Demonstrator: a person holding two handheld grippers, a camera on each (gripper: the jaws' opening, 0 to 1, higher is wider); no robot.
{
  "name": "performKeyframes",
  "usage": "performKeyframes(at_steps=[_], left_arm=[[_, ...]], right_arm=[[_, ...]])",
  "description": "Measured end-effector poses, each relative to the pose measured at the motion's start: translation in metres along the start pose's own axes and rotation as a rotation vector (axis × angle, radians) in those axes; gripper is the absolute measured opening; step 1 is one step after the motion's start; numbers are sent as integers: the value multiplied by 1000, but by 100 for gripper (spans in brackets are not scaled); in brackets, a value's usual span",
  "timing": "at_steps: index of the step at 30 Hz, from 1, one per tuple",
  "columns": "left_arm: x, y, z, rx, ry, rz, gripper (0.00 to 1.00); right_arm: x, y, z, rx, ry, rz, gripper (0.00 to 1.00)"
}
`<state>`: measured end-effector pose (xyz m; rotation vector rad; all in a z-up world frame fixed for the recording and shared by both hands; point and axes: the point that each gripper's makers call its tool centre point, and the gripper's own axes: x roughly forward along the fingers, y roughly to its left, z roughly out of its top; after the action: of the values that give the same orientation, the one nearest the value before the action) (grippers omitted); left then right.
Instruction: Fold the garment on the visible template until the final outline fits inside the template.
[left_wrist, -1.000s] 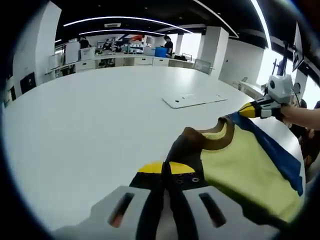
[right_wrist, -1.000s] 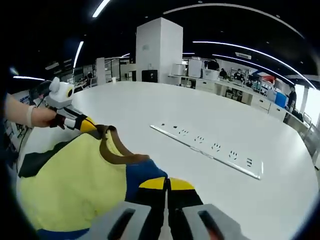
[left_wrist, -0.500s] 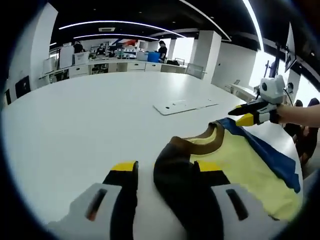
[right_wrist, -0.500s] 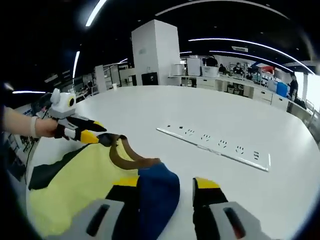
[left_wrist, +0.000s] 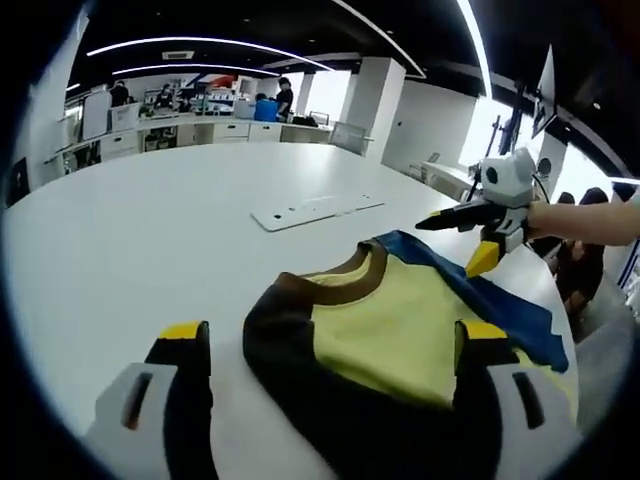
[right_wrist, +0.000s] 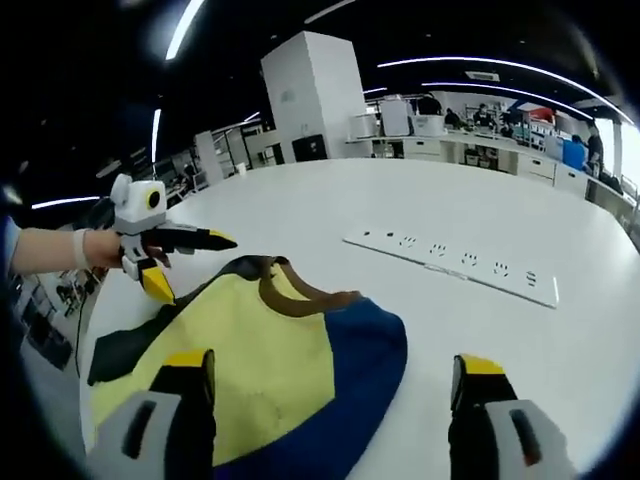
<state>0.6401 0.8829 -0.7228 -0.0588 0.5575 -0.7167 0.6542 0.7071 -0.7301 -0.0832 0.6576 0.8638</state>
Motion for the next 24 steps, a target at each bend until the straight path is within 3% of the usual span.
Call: performKeyframes(at_steps=[3,11,24], left_arm=[[-5,-9,0,-7,15,-20,99],[-26,-28,15,5,-18,-21,98],[-83,-61,14,15,-65,-12,94]], right_arm=[[-8,-1,0,-7,5,-11,99],[-37,9,1,17,-21,-24,95],[-82,37,-7,-15,-44,-23,92]])
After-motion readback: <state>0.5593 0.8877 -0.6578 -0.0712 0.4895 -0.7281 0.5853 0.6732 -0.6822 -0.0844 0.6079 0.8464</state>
